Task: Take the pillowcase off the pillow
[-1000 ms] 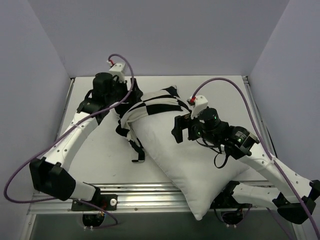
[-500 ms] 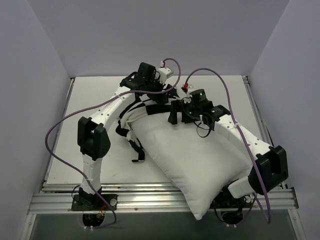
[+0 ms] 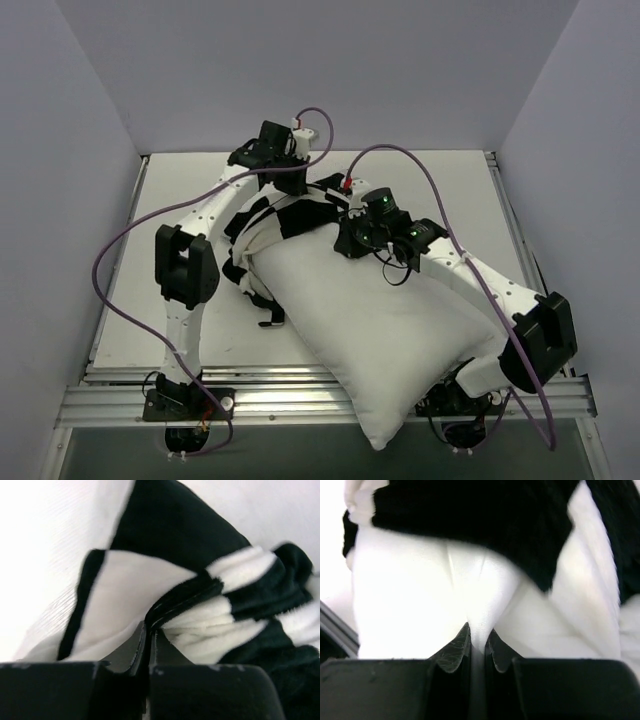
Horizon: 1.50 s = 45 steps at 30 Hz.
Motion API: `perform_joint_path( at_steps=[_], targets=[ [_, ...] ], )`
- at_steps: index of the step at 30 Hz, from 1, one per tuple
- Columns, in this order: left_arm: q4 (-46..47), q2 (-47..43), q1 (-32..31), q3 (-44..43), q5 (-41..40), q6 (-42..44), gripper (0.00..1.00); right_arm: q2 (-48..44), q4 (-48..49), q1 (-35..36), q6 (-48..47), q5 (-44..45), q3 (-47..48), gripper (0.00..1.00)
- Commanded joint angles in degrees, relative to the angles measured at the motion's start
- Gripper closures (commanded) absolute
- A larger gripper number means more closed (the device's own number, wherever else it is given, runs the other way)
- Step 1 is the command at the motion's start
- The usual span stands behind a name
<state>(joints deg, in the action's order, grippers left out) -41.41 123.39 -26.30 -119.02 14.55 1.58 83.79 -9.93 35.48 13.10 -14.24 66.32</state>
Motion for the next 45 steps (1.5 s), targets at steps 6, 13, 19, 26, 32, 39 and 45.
perform_joint_path(
  at_steps=[6,13,19,26,32,39,45],
  targets=[
    [3.97,-1.75,13.9,-3.06,-19.02,-13.62,0.98,-16.36,-17.92,2.4,-2.03,-5.27,-0.67,1.0],
    [3.0,-2.11,20.5,-1.83,-22.36,-15.03,0.98,-23.49,-25.74,1.17,-2.12,-1.68,2.84,1.0],
    [1.51,-0.96,25.07,1.51,-28.6,-16.87,0.98,-24.55,-29.35,-3.14,-3.34,0.7,7.94,1.0],
    [-1.48,3.51,30.87,-0.42,-35.11,-19.16,0.98,-23.94,-31.11,-3.76,-3.35,2.63,13.21,1.0],
    [-0.52,2.48,31.84,-0.69,-32.48,-18.82,0.98,-24.81,-29.89,-4.28,-1.51,9.4,15.94,1.0],
    [-1.3,-4.91,28.68,-0.24,-30.1,-16.27,0.98,-20.07,-24.88,-6.12,1.05,26.18,20.95,1.0],
    [-7.8,-14.04,26.92,-1.04,-32.82,-13.28,0.98,-11.56,-19.08,-14.55,0.69,27.35,22.89,1.0]
  ],
)
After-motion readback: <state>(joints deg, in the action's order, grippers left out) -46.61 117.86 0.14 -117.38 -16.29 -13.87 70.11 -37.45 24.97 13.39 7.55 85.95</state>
